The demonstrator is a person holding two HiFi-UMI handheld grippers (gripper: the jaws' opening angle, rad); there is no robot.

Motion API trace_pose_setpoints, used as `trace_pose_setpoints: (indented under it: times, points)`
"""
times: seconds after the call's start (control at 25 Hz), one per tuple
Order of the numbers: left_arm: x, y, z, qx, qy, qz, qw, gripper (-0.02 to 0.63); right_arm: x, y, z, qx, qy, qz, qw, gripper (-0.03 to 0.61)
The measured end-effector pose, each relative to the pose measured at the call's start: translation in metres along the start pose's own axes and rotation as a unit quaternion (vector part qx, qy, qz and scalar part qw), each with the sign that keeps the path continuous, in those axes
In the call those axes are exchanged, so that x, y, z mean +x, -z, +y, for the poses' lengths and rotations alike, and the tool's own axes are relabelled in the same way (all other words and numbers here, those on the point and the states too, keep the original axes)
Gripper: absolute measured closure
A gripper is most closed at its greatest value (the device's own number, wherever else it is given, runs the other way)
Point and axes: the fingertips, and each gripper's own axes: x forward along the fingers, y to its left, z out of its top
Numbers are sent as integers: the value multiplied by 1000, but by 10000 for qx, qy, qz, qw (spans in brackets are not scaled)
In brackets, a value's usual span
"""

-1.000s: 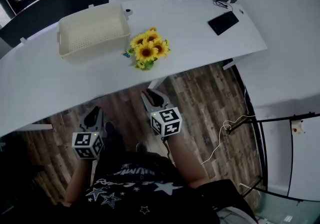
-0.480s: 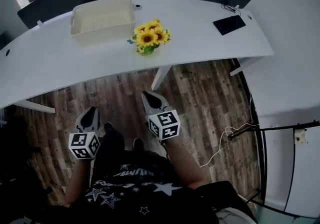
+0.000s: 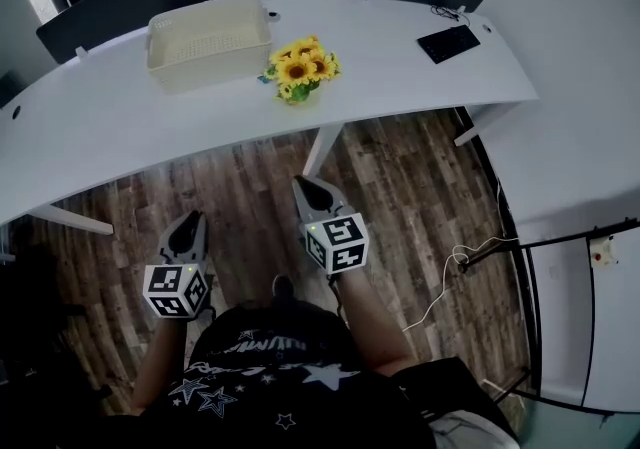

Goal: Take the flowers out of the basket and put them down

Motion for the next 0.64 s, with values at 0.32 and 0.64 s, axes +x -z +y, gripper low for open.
trace_pose_setpoints:
  times: [0.32,0.64]
  points:
    - [-62,2,63,136,-232,-23,9996,595,-9,-8,66,-94,132,-64,9998,575]
    - [-119,3,98,18,-54,-239,9997,604,-31,13,140,-70,252,-15,9997,575]
